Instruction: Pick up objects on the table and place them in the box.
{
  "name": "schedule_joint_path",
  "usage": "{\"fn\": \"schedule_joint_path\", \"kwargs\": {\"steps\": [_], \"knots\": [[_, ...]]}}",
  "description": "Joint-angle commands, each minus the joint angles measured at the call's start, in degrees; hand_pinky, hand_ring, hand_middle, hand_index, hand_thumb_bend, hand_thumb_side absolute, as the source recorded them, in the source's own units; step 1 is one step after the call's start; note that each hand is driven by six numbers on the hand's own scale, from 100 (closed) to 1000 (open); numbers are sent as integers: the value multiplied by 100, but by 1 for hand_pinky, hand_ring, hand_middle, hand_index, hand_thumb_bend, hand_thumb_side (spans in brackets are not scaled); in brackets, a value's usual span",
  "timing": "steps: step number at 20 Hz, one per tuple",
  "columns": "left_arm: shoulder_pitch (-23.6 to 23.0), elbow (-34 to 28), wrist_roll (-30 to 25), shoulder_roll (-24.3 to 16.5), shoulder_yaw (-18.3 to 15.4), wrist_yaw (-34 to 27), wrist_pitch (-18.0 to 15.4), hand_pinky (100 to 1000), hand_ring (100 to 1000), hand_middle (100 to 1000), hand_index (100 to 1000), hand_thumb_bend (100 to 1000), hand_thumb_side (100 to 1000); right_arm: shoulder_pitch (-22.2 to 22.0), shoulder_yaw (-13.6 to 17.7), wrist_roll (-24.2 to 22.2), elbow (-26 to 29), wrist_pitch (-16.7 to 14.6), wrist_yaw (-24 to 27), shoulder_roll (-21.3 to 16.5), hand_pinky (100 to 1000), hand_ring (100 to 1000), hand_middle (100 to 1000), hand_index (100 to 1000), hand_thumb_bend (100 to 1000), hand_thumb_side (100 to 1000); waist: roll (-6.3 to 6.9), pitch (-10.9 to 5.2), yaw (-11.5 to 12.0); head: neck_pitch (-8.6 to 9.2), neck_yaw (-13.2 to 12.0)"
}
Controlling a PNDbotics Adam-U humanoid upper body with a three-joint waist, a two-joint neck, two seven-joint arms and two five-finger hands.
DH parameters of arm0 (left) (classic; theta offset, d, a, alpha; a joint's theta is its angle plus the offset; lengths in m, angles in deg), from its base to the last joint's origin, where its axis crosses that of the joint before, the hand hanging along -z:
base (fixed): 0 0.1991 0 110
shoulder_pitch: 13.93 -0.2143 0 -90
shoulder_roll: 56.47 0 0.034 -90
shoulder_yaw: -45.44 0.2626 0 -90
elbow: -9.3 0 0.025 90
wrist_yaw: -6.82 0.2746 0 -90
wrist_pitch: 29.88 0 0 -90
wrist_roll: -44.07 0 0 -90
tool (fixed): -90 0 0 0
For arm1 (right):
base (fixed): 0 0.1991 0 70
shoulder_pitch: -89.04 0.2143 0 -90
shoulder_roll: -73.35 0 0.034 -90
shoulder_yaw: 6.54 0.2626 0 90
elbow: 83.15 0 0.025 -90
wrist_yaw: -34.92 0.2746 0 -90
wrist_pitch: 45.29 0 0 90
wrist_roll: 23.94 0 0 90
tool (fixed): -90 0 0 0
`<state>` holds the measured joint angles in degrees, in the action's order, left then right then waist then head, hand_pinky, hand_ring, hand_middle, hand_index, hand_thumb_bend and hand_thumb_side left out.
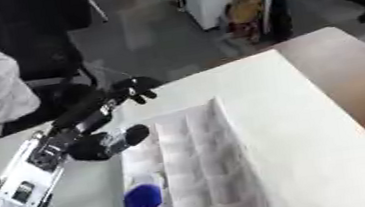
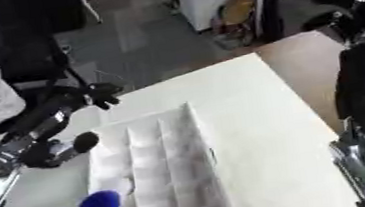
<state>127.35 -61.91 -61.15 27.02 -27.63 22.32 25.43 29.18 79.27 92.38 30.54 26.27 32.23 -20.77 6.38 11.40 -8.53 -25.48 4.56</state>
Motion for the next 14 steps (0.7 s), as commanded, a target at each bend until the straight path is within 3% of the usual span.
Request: {"fn": "schedule_joint_path", "kwargs": {"steps": [1,9,14], "knots": [[157,-13,-57,-65,-89,20,42,822,835,986,1000,703,1000,118,1,-21,90,-6,2,-24,495,665,690,765,100,866,-24,-68,-1,57,32],[128,-49,-14,-97,-171,-72,131,818,825,980,1000,705,1000,103,3,-18,90,-1,-6,-36,494,665,690,765,100,866,-30,-70,28,63,47],[-15,-263,226,-175,-272,-260,201,797,801,966,1000,635,1000,65,22,1,90,7,-23,-55,494,665,690,764,100,867,-43,-80,80,88,81]]}}
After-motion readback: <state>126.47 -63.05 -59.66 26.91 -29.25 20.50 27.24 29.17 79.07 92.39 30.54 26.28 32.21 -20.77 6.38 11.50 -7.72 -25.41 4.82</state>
